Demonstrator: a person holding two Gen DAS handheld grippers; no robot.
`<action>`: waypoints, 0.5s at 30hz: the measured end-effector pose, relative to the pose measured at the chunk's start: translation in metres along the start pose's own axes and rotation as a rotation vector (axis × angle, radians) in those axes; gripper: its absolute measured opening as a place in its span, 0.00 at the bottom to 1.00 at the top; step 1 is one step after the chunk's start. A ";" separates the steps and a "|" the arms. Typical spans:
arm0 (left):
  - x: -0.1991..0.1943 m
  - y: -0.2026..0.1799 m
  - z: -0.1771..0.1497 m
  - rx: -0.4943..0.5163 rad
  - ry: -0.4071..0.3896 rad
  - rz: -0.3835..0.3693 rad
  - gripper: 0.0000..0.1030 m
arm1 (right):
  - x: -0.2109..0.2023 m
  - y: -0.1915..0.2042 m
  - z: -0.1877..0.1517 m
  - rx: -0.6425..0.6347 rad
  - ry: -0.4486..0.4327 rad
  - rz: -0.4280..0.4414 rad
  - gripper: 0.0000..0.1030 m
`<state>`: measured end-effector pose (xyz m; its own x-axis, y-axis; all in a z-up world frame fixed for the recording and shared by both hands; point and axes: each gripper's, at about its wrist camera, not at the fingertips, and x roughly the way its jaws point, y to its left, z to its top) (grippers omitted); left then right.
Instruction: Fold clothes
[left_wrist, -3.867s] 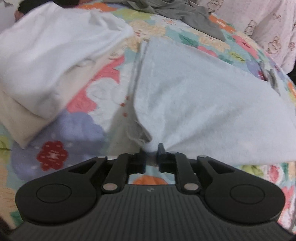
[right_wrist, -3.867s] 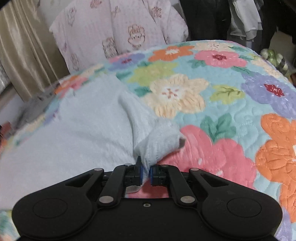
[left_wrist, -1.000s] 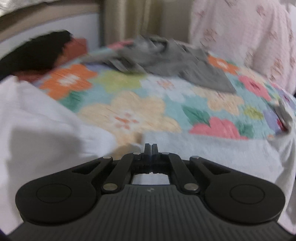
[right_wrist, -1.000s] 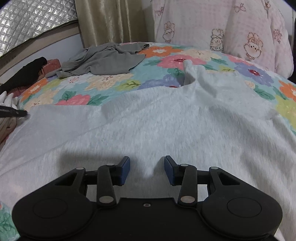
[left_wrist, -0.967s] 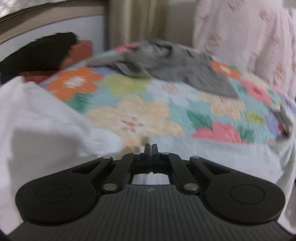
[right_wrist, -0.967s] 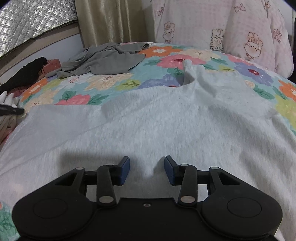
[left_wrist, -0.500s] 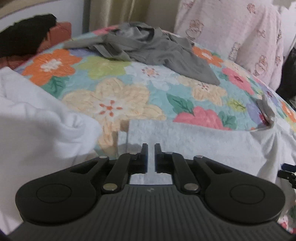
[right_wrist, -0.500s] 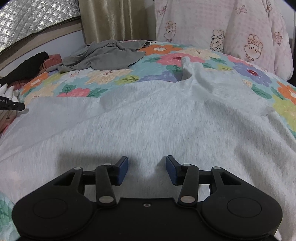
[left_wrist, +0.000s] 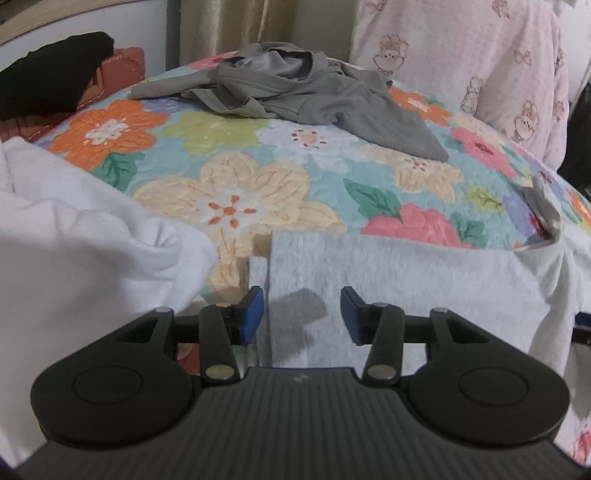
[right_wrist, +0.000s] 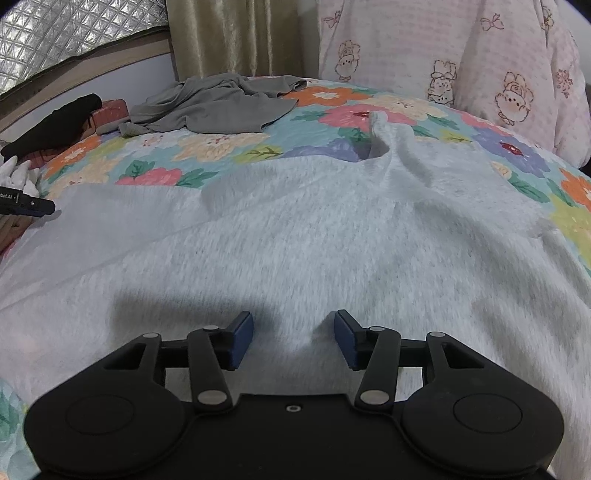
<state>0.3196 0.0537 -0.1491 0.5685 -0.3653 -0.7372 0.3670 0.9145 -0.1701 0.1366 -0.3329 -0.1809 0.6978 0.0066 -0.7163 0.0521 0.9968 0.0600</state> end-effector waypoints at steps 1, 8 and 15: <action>0.003 -0.001 -0.001 0.009 0.008 -0.003 0.48 | 0.000 0.000 0.001 0.005 0.003 -0.002 0.53; 0.013 -0.001 -0.001 -0.032 0.007 -0.013 0.43 | 0.003 0.002 0.004 0.019 0.011 -0.004 0.55; 0.006 -0.007 -0.003 -0.014 -0.004 -0.036 0.05 | 0.004 0.004 0.005 0.011 0.015 -0.019 0.56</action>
<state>0.3184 0.0460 -0.1539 0.5581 -0.3985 -0.7278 0.3765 0.9033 -0.2058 0.1431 -0.3296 -0.1800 0.6860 -0.0110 -0.7275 0.0732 0.9959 0.0540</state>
